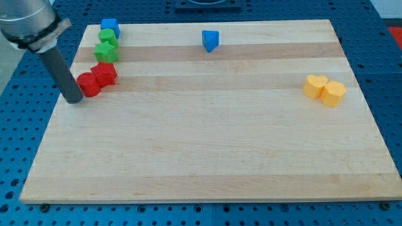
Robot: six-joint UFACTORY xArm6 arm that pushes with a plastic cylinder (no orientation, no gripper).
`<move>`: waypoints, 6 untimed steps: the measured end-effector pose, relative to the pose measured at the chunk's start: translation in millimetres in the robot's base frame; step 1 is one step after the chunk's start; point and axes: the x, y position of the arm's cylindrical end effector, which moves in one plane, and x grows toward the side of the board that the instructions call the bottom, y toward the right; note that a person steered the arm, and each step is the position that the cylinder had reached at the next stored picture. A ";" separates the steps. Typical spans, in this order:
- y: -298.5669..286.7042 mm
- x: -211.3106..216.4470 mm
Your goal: Nudge red star towards the left
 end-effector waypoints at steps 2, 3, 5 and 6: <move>72.2 -14.9; 72.8 -39.1; 69.0 -57.3; 69.0 -71.0</move>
